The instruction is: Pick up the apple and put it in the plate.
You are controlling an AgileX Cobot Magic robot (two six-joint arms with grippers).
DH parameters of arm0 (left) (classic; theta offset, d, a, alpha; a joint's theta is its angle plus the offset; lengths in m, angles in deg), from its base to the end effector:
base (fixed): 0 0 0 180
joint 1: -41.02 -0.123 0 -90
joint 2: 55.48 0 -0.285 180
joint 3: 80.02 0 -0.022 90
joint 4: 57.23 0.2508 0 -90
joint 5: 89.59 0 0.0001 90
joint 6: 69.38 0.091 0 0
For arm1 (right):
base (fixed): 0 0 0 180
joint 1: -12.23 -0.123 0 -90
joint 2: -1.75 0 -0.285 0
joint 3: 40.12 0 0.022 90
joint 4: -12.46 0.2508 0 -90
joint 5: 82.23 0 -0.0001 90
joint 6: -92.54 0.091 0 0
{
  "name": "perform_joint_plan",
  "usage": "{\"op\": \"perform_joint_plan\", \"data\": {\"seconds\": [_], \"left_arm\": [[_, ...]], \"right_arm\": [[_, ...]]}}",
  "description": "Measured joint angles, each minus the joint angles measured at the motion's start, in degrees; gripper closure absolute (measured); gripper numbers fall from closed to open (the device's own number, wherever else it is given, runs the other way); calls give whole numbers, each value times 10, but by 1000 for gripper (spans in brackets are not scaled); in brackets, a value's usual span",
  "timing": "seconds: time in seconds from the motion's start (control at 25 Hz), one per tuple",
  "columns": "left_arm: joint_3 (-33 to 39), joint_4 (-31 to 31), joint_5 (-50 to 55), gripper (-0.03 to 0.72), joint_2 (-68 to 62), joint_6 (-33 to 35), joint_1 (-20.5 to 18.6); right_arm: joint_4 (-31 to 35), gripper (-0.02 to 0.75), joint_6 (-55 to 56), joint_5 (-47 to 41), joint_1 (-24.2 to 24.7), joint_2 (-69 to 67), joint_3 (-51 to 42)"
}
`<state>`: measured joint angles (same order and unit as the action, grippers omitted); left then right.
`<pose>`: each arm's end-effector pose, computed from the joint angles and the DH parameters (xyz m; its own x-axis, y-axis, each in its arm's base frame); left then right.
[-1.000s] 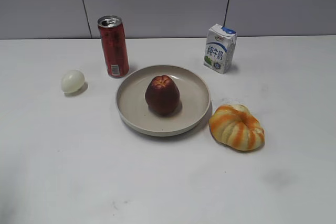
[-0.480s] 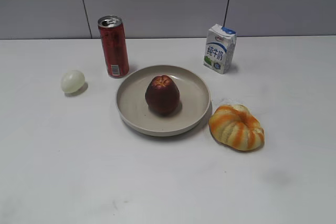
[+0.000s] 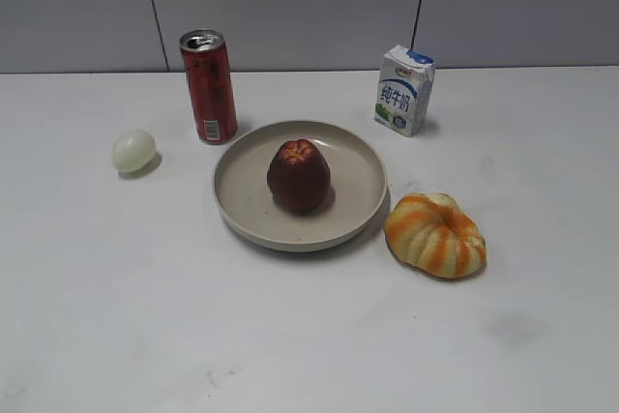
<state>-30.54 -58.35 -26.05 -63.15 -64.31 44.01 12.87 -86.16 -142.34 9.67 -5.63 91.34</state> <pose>-0.0056 -0.0013 0.2690 -0.5027 0.1060 -0.8580 0.1076 0.9924 0.0596 -0.0055 0.0003 0.2783 -0.4396 0.0066 -0.8982 -0.0387 0.9989 0.0263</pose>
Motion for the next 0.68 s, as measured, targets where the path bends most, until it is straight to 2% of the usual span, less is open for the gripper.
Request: {"op": "perform_joint_plan", "data": {"seconds": [0.68], "left_arm": [[2, 1, -8, 116, 0, 0, 0]], "right_arm": [[0, 153, 0, 0, 0, 0, 0]]}}
